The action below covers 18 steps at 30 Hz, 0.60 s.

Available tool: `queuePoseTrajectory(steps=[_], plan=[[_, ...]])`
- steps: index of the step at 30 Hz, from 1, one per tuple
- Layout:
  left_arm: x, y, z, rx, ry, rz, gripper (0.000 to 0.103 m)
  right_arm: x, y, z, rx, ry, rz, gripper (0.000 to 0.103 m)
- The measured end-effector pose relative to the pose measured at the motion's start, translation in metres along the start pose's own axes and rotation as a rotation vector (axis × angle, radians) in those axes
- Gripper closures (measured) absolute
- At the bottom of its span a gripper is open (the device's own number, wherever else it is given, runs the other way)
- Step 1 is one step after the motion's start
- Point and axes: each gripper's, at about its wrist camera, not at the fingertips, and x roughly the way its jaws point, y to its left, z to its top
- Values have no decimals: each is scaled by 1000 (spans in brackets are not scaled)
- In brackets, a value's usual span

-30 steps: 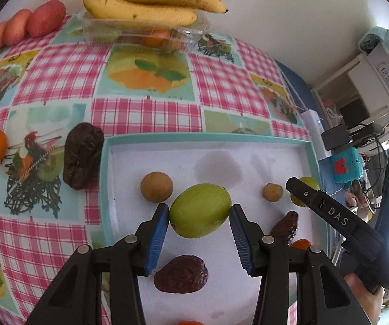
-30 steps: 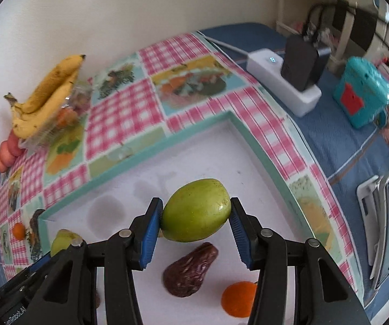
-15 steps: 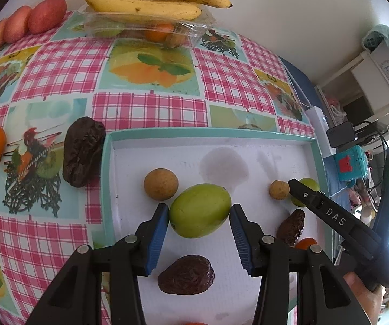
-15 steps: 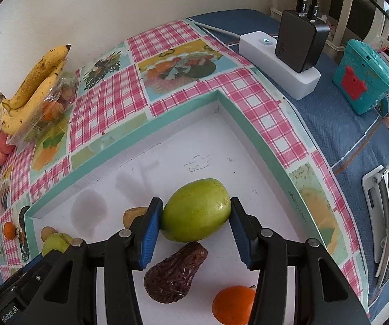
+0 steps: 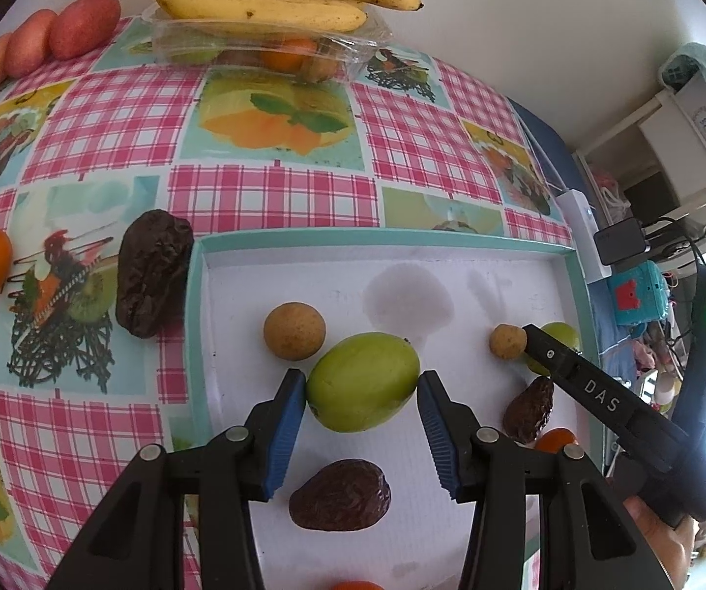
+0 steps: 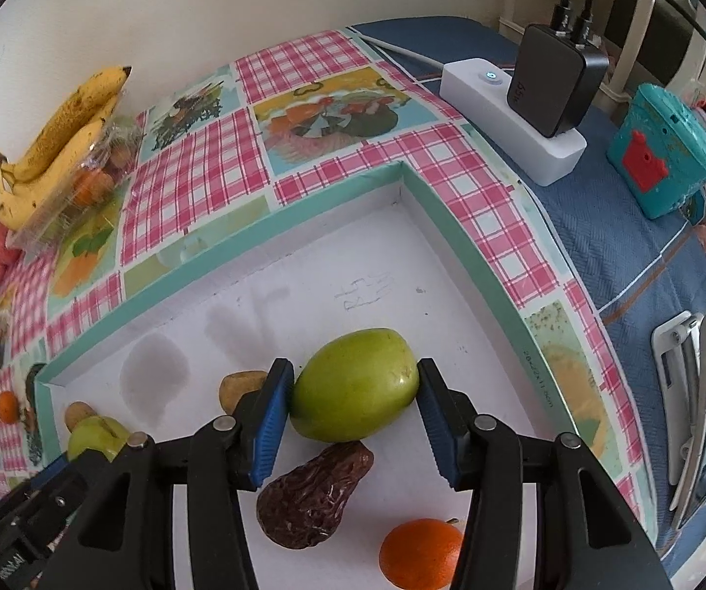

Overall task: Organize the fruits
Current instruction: 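Carry both green fruits into the white tray and open both tools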

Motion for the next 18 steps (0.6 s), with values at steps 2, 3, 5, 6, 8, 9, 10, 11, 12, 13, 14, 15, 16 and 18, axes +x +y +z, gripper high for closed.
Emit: queuePoseTrajectory(steps=[2,3,5,6,8,9,10,11,12,13,14,15,16,18], plan=[[-4,0,1,-5,-6,-10,52,1,0,0,-5,1,-5,48],[-6,0,2,-5,-10,-11,52,1,0,0,-6,2,-5,48],[-12,0,3,-1,-22,-14,52,0,0,0,-11,2,-11,47],[-15,-1,4,1,-26,-14,51,-1,0,1,-16,-1,-17,47],[-21,0,6,0,-36,-8,51,-5,1,2,-28,-11,-39,40],[-26,0,7,0,-45,-4,51,-7,1,3,-31,-18,-46,34],[-29,1,8,-1,-51,-2,51,-9,1,3,-33,-22,-47,34],[-34,2,9,-3,-62,2,51,-12,1,4,-36,-26,-46,34],[-37,3,10,-5,-71,7,50,-15,2,5,-39,-30,-46,34],[-41,5,12,-7,-81,14,49,-19,3,5,-45,-37,-47,34],[-47,7,13,-10,-93,32,47,-24,5,6,-51,-45,-48,34],[-50,10,14,-12,-102,49,47,-27,6,6,-55,-51,-47,34],[-53,13,15,-16,-110,67,47,-32,8,7,-62,-59,-45,34],[-58,19,17,-28,-121,87,47,-39,12,8,-73,-69,-36,34]])
